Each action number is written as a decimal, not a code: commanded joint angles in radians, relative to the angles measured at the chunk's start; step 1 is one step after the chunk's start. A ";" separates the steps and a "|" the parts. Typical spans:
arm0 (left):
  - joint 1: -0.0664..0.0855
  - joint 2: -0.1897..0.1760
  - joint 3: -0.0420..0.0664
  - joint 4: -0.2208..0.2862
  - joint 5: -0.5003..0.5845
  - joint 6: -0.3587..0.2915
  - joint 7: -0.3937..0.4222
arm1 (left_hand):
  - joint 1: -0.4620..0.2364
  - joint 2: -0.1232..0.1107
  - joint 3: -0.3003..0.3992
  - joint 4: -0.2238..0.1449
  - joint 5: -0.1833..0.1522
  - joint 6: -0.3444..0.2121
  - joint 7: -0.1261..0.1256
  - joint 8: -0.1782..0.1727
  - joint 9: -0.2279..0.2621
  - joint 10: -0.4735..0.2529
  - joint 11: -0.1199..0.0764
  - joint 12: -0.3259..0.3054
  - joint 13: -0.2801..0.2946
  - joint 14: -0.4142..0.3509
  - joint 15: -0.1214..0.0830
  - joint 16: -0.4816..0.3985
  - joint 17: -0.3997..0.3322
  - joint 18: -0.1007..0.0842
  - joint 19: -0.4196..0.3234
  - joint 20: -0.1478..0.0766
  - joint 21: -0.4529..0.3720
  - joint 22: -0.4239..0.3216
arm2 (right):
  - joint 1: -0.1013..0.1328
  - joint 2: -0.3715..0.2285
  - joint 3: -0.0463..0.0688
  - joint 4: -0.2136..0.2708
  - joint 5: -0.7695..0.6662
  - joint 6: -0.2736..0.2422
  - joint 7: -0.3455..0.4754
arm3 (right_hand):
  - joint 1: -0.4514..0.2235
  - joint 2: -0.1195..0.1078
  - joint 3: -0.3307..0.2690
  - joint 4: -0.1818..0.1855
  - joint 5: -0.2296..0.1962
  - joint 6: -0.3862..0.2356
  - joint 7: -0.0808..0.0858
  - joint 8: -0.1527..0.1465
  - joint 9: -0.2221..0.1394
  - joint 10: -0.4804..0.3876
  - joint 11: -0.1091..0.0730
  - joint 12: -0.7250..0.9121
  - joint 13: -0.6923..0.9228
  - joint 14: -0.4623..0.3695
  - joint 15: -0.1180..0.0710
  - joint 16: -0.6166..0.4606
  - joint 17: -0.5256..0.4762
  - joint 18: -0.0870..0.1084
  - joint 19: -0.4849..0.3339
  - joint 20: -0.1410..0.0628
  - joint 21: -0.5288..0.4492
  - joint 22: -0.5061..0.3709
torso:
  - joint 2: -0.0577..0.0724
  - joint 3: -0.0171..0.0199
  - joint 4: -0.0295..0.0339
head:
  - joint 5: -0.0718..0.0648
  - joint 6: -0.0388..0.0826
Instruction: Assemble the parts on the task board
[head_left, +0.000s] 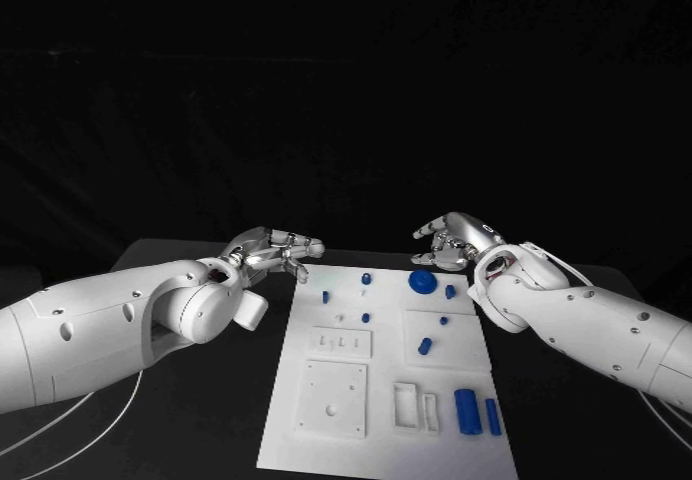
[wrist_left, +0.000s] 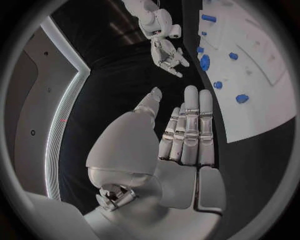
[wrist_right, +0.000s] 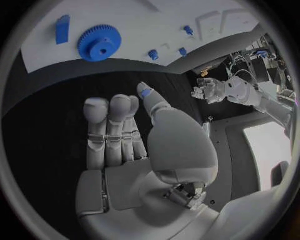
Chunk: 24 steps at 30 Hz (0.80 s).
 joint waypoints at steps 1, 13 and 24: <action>0.003 0.000 0.001 -0.001 -0.026 0.004 0.022 | 0.003 0.007 0.001 -0.007 0.006 -0.003 0.004 0.004 0.000 -0.002 -0.001 0.002 0.001 -0.004 -0.003 0.002 -0.001 0.012 -0.005 0.001 0.004 0.001 | 0.000 -0.003 0.001 -0.008 0.010 0.125 -0.002 | -0.010 -0.006 0.002 0.010 0.006 0.013 0.004 0.000 0.003 0.041 0.004 0.151 0.140 -0.014 0.002 0.041 0.049 -0.008 0.054 0.010 0.077 0.049 | 0.001 0.0060 -0.0037 | -0.002 -0.005; 0.002 0.005 0.000 -0.012 -0.034 0.007 0.029 | 0.002 0.010 -0.002 -0.011 0.006 -0.003 0.008 0.004 0.000 0.000 0.000 0.002 0.001 -0.003 -0.003 0.001 -0.002 0.013 -0.005 0.002 0.004 0.000 | -0.005 0.011 0.003 -0.043 -0.070 0.231 -0.110 | 0.006 -0.038 -0.037 0.079 0.020 -0.049 0.015 -0.002 0.002 0.079 0.017 0.259 0.256 -0.008 0.014 0.123 0.228 -0.003 0.060 0.024 0.173 0.139 | 0.000 0.0022 -0.0007 | -0.014 -0.014; 0.002 0.006 0.000 -0.018 -0.035 0.010 0.029 | 0.002 0.010 -0.002 -0.011 0.006 -0.003 0.008 0.004 0.000 0.000 0.000 0.002 0.001 -0.003 -0.003 0.001 -0.002 0.013 -0.005 0.002 0.004 0.000 | -0.021 0.025 0.003 -0.066 -0.092 0.219 -0.156 | 0.003 -0.042 -0.042 0.089 0.023 -0.055 0.016 -0.002 0.002 0.082 0.018 0.261 0.260 -0.006 0.014 0.126 0.239 -0.001 0.062 0.024 0.178 0.147 | 0.000 0.0007 -0.0001 | -0.014 -0.016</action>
